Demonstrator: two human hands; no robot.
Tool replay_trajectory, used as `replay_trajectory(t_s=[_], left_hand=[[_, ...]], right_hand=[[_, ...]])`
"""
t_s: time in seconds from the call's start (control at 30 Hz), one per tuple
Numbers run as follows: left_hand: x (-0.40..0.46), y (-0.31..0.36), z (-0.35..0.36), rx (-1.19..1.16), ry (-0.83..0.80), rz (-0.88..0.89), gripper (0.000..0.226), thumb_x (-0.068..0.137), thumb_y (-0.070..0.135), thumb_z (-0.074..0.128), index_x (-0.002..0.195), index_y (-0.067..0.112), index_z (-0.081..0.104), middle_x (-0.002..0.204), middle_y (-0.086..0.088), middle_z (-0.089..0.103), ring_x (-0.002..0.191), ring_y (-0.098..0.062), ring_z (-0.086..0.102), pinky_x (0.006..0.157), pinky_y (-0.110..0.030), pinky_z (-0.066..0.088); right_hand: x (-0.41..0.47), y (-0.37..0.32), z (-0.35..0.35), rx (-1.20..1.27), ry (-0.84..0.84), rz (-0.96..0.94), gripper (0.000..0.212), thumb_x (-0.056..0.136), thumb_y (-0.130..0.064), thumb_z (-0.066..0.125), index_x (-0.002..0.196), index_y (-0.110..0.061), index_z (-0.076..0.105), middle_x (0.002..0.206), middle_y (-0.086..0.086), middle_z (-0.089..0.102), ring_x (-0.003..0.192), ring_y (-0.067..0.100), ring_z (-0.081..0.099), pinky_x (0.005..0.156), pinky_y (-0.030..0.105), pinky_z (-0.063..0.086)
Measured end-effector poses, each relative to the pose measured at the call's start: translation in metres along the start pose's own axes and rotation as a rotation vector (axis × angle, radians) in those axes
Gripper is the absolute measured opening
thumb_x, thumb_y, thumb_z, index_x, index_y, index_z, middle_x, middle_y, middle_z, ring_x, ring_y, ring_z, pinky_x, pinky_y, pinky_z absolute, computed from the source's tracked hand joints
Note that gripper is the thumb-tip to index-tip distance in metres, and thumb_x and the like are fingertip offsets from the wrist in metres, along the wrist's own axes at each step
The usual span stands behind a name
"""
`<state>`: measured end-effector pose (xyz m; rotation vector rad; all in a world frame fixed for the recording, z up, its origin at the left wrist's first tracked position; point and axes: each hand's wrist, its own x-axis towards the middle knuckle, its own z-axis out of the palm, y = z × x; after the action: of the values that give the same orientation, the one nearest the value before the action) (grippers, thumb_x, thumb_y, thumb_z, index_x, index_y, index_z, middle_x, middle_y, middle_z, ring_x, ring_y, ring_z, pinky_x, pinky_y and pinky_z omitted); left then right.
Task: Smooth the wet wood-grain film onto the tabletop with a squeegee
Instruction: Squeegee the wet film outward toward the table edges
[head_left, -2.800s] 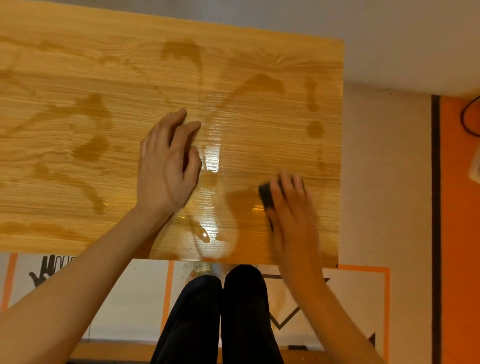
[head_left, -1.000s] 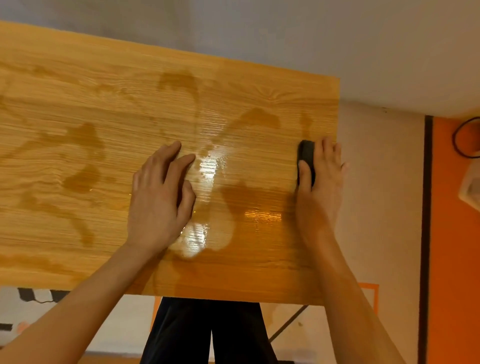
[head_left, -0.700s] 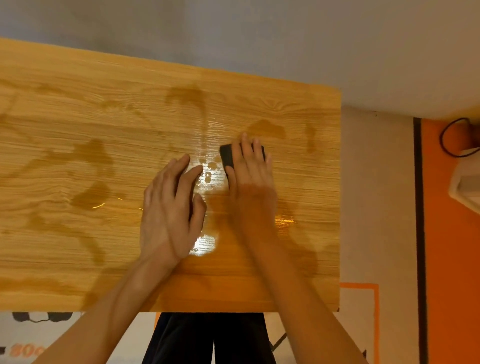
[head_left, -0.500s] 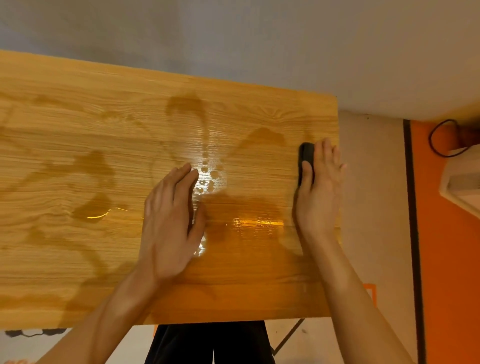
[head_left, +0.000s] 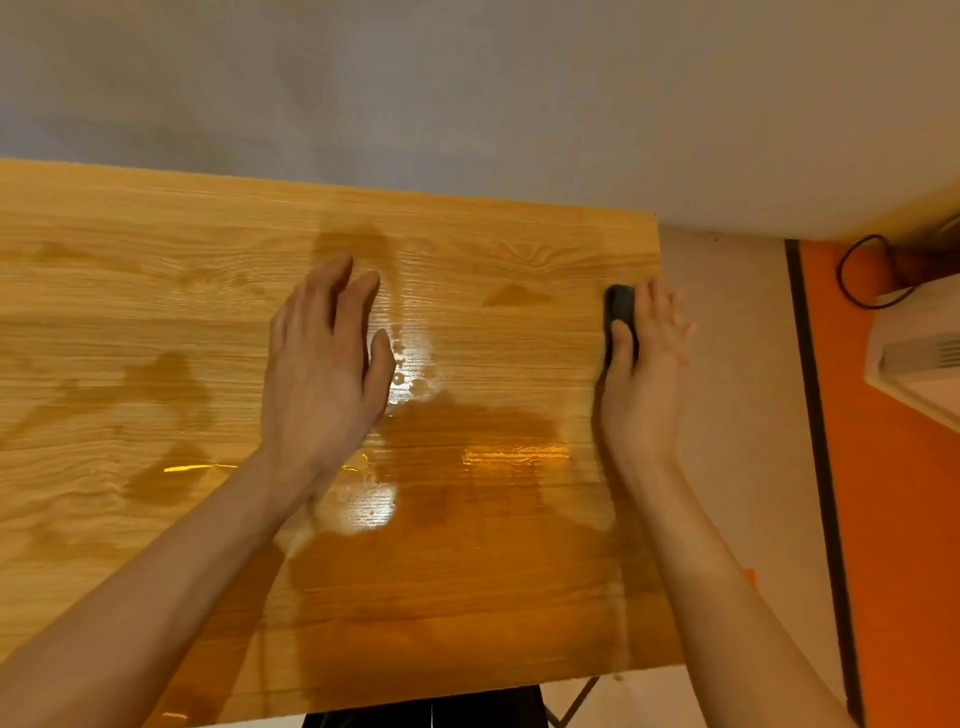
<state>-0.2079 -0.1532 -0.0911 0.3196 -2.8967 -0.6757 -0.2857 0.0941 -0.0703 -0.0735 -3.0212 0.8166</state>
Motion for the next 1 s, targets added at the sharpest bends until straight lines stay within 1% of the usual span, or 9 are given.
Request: replay_trajectory(t_s=[0.1, 0.23, 0.33, 0.47, 0.57, 0.67, 0.73, 0.83, 1.0], left_hand=[[0.005, -0.002, 0.001, 0.008, 0.01, -0.002, 0.045, 0.1, 0.024, 0.043, 0.141, 0.006, 0.048, 0.15, -0.018, 0.041, 0.138, -0.036, 0.041, 0.111, -0.052, 0.034], [0.008, -0.002, 0.0, 0.021, 0.006, -0.019, 0.047, 0.098, 0.025, 0.044, 0.142, 0.008, 0.048, 0.152, -0.015, 0.041, 0.14, -0.035, 0.039, 0.112, -0.049, 0.032], [0.005, -0.001, 0.002, 0.032, 0.001, -0.014, 0.047, 0.099, 0.026, 0.043, 0.142, 0.009, 0.047, 0.152, -0.014, 0.04, 0.14, -0.034, 0.039, 0.111, -0.048, 0.032], [0.003, -0.002, 0.002, 0.02, -0.02, -0.021, 0.047, 0.098, 0.026, 0.043, 0.142, 0.009, 0.046, 0.153, -0.014, 0.038, 0.142, -0.034, 0.037, 0.112, -0.05, 0.033], [0.005, -0.005, 0.001, 0.027, -0.029, -0.004, 0.048, 0.099, 0.027, 0.041, 0.143, 0.007, 0.046, 0.153, -0.017, 0.038, 0.143, -0.037, 0.037, 0.112, -0.052, 0.033], [0.006, -0.005, 0.001, 0.034, -0.033, -0.007, 0.049, 0.099, 0.027, 0.04, 0.143, 0.007, 0.046, 0.153, -0.017, 0.038, 0.143, -0.038, 0.037, 0.112, -0.052, 0.033], [0.006, -0.004, 0.002, 0.046, -0.032, -0.007, 0.048, 0.099, 0.027, 0.041, 0.143, 0.007, 0.046, 0.154, -0.017, 0.038, 0.143, -0.037, 0.037, 0.112, -0.052, 0.034], [0.006, -0.005, 0.002, 0.041, -0.028, -0.001, 0.048, 0.099, 0.027, 0.042, 0.143, 0.008, 0.046, 0.154, -0.016, 0.038, 0.143, -0.037, 0.037, 0.113, -0.05, 0.033], [0.005, -0.005, 0.003, 0.028, -0.041, -0.018, 0.046, 0.101, 0.024, 0.044, 0.144, 0.009, 0.044, 0.155, -0.015, 0.037, 0.146, -0.035, 0.034, 0.114, -0.048, 0.029]], right_hand=[[-0.001, -0.037, 0.033, -0.053, 0.058, -0.016, 0.049, 0.101, -0.008, 0.043, 0.149, -0.004, 0.03, 0.158, 0.014, 0.025, 0.148, 0.029, 0.017, 0.122, 0.046, 0.014], [-0.027, -0.095, 0.088, -0.09, -0.083, -0.362, 0.055, 0.102, -0.009, 0.044, 0.152, -0.007, 0.021, 0.161, 0.011, 0.015, 0.15, 0.027, 0.009, 0.123, 0.045, 0.012], [-0.015, -0.078, 0.068, -0.077, -0.111, -0.525, 0.046, 0.101, -0.008, 0.047, 0.145, -0.004, 0.037, 0.154, 0.011, 0.035, 0.147, 0.024, 0.022, 0.123, 0.038, 0.012], [0.027, -0.013, 0.014, -0.082, -0.013, -0.146, 0.045, 0.102, -0.01, 0.04, 0.147, -0.006, 0.035, 0.156, 0.011, 0.03, 0.148, 0.026, 0.022, 0.122, 0.03, 0.006], [0.032, -0.024, 0.016, -0.063, 0.088, 0.05, 0.046, 0.104, -0.011, 0.035, 0.149, -0.006, 0.029, 0.158, 0.011, 0.024, 0.149, 0.025, 0.016, 0.123, 0.034, 0.003], [0.016, -0.081, 0.06, -0.136, 0.056, -0.093, 0.05, 0.103, -0.004, 0.037, 0.151, -0.005, 0.023, 0.16, 0.013, 0.02, 0.149, 0.028, 0.013, 0.122, 0.039, -0.001], [0.004, -0.11, 0.083, -0.126, -0.081, -0.25, 0.054, 0.103, -0.007, 0.038, 0.152, -0.01, 0.018, 0.162, 0.009, 0.014, 0.15, 0.024, 0.007, 0.12, 0.035, -0.009], [0.014, -0.1, 0.068, -0.104, -0.187, -0.378, 0.05, 0.103, -0.01, 0.041, 0.15, -0.009, 0.027, 0.16, 0.007, 0.021, 0.15, 0.023, 0.012, 0.123, 0.034, 0.0], [0.046, -0.029, 0.017, -0.075, 0.018, 0.003, 0.047, 0.104, -0.012, 0.036, 0.15, -0.006, 0.028, 0.16, 0.009, 0.021, 0.15, 0.024, 0.013, 0.124, 0.036, 0.006]])
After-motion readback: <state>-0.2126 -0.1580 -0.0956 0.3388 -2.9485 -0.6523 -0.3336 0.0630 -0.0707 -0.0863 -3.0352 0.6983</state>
